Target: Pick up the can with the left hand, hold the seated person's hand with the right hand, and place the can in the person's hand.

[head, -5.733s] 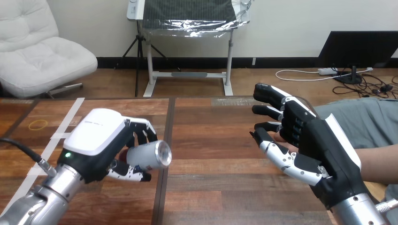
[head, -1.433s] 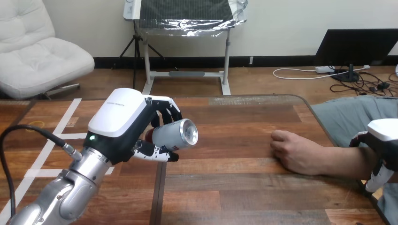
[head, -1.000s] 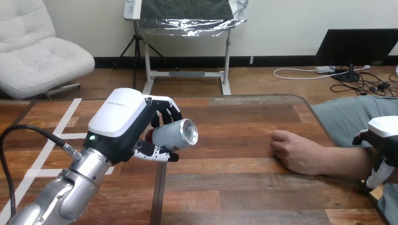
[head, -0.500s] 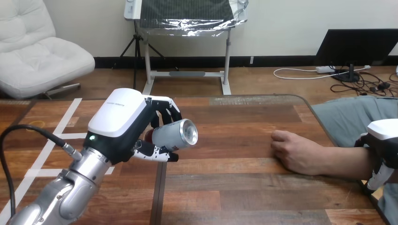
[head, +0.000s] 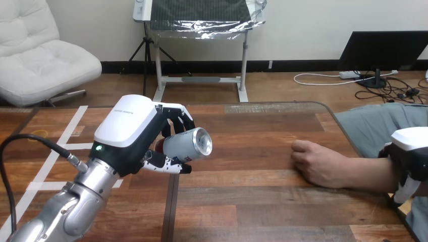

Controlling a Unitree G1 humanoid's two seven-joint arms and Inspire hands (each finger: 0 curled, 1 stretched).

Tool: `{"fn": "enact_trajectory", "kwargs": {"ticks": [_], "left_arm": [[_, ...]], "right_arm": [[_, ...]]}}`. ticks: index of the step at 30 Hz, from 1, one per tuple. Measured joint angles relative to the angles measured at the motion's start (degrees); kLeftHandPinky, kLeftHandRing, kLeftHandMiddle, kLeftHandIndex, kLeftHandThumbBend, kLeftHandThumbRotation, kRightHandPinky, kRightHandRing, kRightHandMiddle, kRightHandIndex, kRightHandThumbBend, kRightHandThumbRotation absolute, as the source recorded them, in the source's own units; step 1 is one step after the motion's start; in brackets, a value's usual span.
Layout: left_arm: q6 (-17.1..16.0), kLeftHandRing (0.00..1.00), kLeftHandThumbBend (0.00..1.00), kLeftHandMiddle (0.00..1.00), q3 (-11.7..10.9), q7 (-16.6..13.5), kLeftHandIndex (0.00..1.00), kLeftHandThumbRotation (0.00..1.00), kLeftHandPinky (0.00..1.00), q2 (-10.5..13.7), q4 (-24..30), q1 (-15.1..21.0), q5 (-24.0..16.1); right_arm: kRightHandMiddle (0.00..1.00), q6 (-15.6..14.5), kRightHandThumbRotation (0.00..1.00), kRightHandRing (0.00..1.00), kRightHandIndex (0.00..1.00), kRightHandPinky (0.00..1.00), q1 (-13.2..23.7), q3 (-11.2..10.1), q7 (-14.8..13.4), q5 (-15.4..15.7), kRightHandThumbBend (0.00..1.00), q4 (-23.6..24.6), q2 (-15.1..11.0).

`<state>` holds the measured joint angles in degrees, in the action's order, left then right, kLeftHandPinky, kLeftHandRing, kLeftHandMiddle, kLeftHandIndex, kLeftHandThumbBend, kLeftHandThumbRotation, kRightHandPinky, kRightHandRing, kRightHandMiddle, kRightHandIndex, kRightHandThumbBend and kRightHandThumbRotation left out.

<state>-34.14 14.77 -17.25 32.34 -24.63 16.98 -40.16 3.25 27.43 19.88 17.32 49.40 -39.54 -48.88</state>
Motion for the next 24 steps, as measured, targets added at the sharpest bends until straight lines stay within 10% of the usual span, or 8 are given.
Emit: {"fn": "enact_trajectory", "kwargs": {"ticks": [24], "left_arm": [[1.0, 0.41, 0.67, 0.48, 0.0, 0.8, 0.50, 0.00, 0.37, 0.0, 0.0, 0.0, 0.0]], "right_arm": [[0.73, 0.8, 0.02, 0.68, 0.72, 0.57, 1.2, 0.5, -2.1, -0.4, 0.72, -2.7, 2.0]]}}
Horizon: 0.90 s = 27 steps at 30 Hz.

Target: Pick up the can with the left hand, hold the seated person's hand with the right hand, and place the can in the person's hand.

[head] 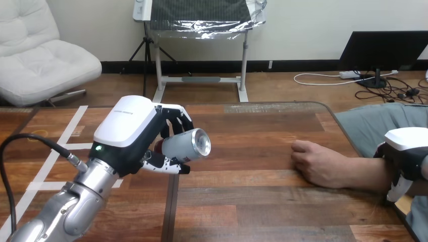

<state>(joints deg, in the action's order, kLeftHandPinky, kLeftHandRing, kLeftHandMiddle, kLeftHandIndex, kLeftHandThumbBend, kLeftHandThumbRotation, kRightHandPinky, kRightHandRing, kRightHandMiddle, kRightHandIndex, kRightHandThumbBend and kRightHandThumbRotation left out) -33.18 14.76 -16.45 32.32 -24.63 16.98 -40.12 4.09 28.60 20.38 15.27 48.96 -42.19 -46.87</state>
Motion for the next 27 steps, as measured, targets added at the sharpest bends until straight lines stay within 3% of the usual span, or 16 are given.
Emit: {"fn": "enact_trajectory", "kwargs": {"ticks": [6, 13, 27], "left_arm": [[0.3, 0.42, 0.68, 0.48, 0.0, 0.0, 0.50, 0.00, 0.37, 0.0, 0.0, 0.0, 0.0], [0.3, 0.41, 0.68, 0.48, 0.0, 0.0, 0.50, 0.00, 0.37, -0.1, 0.0, 0.0, 0.0], [0.6, 0.42, 0.67, 0.48, 0.0, 0.3, 0.50, 0.00, 0.36, -0.9, 0.0, 0.0, 0.0]], "right_arm": [[0.61, 1.5, 0.00, 0.55, 0.65, 0.45, 0.0, -0.1, -1.4, -1.9, 0.74, -0.7, 0.0], [0.54, 2.5, 0.00, 0.46, 0.59, 0.37, 0.0, -0.1, -2.7, -3.9, 0.75, -1.2, 0.4], [0.53, 4.5, 0.00, 0.47, 0.51, 0.39, 0.0, -0.1, -5.4, -6.2, 0.76, -2.9, 0.4]]}}
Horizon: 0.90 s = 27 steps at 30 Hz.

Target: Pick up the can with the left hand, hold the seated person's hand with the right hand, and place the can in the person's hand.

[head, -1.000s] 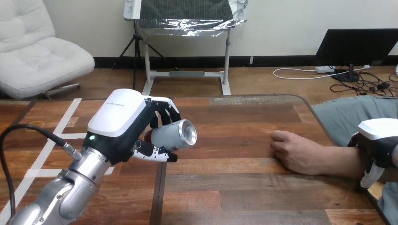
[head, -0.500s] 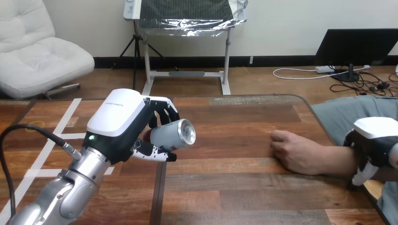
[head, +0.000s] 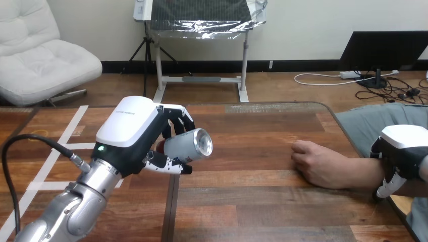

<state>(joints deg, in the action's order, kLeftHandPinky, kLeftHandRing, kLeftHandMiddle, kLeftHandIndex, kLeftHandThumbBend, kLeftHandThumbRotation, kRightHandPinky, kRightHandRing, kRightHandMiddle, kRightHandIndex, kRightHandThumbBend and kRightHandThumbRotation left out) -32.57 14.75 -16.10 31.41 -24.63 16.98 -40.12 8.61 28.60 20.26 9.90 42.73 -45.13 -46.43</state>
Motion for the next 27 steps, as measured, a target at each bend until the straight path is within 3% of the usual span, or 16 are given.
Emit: {"fn": "enact_trajectory", "kwargs": {"ticks": [27], "left_arm": [[0.0, 0.42, 0.67, 0.48, 0.0, 0.6, 0.50, 0.00, 0.37, -0.3, 0.0, 0.0, 0.0]], "right_arm": [[0.56, -0.7, 0.00, 0.51, 0.51, 0.43, 0.3, 0.0, -0.3, -0.1, 0.77, -0.4, 0.0]]}}
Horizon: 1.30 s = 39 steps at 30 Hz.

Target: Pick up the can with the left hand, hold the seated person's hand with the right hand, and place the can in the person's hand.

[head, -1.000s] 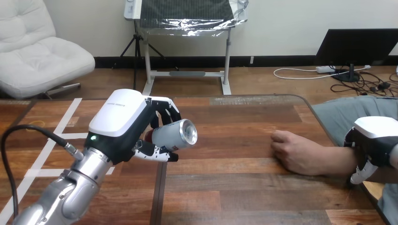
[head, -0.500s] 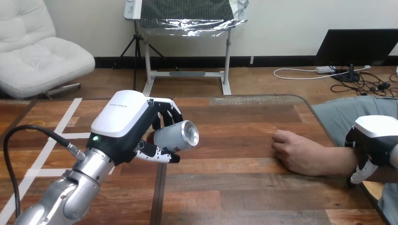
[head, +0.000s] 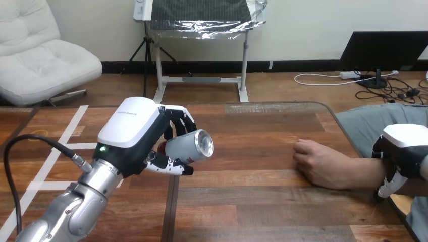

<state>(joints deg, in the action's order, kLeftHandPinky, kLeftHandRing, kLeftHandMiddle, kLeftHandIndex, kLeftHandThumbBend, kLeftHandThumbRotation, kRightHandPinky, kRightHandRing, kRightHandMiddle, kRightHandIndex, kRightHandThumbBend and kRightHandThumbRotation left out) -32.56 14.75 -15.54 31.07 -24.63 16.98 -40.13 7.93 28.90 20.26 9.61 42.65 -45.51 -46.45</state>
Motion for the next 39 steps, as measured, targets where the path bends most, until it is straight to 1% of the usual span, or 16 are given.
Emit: {"fn": "enact_trajectory", "kwargs": {"ticks": [13, 19, 26, 39], "left_arm": [[0.0, 0.42, 0.67, 0.49, 0.0, 0.0, 0.51, 0.00, 0.37, 0.0, 0.0, 0.0, 0.0], [0.1, 0.42, 0.66, 0.49, 0.0, 0.0, 0.51, 0.00, 0.38, 0.0, 0.0, 0.0, 0.0], [0.1, 0.42, 0.67, 0.48, 0.0, 0.0, 0.50, 0.00, 0.37, 0.0, 0.0, 0.0, -0.1], [0.1, 0.42, 0.67, 0.48, 0.0, 0.0, 0.50, 0.00, 0.37, 0.0, -0.1, 0.0, -0.4]], "right_arm": [[0.54, -1.1, 0.00, 0.50, 0.52, 0.41, 0.0, 0.0, 0.4, 0.0, 0.76, 0.3, 0.0], [0.55, -1.5, 0.00, 0.51, 0.52, 0.43, 0.0, 0.0, 0.9, 0.0, 0.75, 0.3, 0.0], [0.56, -1.7, 0.00, 0.52, 0.52, 0.43, 0.0, 0.0, 1.2, 0.0, 0.74, 0.3, 0.0], [0.57, -1.7, 0.00, 0.53, 0.52, 0.46, 0.0, 0.0, 1.1, 0.0, 0.75, 0.3, -0.1]]}}
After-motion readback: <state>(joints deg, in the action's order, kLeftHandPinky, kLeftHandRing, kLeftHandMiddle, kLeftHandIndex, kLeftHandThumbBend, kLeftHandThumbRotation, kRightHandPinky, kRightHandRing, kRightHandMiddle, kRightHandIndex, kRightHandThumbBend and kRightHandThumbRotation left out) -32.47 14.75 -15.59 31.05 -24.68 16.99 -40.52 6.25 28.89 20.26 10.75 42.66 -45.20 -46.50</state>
